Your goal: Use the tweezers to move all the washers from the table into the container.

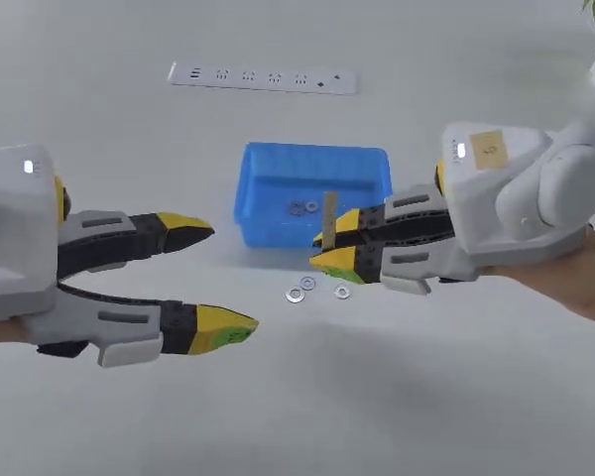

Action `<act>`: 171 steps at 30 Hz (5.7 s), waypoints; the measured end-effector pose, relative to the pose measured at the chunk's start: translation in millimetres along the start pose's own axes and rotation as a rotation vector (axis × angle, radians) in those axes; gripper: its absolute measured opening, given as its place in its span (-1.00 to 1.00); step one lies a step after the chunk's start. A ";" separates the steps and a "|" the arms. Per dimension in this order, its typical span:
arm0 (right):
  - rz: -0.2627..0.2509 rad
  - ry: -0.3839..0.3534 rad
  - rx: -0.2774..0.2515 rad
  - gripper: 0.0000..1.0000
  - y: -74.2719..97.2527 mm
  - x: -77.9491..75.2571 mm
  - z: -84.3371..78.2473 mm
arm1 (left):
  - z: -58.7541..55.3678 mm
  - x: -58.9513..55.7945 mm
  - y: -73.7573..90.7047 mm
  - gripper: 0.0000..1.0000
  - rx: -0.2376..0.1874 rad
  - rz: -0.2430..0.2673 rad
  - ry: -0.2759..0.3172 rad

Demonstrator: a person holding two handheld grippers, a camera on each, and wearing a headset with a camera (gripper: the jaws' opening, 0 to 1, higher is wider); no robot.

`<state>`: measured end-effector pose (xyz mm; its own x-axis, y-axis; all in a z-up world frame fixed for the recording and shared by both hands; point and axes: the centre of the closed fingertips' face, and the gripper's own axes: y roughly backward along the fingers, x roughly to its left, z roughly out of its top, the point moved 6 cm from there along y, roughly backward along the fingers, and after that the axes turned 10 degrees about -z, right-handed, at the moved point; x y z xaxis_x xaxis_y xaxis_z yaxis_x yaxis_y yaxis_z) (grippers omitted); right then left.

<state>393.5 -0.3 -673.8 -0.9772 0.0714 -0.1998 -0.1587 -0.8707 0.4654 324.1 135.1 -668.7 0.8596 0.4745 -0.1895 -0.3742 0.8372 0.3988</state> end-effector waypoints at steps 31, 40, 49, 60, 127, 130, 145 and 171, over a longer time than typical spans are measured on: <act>-0.106 -0.122 0.011 -0.83 -57.6 -91.3 -18.6 | -24.1 -4.8 26.4 0.89 0.006 0.102 0.064; -0.072 -0.090 0.074 -0.82 -74.5 -80.2 -37.5 | -21.0 -4.4 23.0 0.98 0.009 0.112 0.050; -0.059 -0.070 0.080 -0.82 -78.2 -78.0 -40.6 | -24.0 -10.3 21.3 0.97 0.023 0.118 0.053; -0.059 -0.069 0.076 -0.81 -75.5 -76.0 -42.1 | -27.9 -23.0 18.5 0.97 0.000 0.135 0.095; -0.011 -0.054 -0.076 -0.85 -54.1 -64.2 8.1 | 93.7 73.1 -39.7 -0.75 -0.204 -0.018 -0.183; -0.011 -0.056 -0.076 -0.85 -53.1 -64.0 7.1 | 95.9 71.5 -38.5 -0.83 -0.217 -0.026 -0.176; -0.002 -0.024 -0.073 -0.82 -49.0 -61.8 7.2 | 95.8 68.6 -35.9 -0.92 -0.158 -0.074 -0.283; -0.170 -0.027 0.002 -0.47 -37.8 -68.3 6.2 | 110.7 79.1 -37.8 -0.92 -0.135 0.009 -0.414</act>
<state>465.4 30.7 -672.4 -0.9397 0.2306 -0.2526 -0.3224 -0.8438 0.4290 444.7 110.9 -599.5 0.9126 0.3565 0.2000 -0.4013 0.8745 0.2725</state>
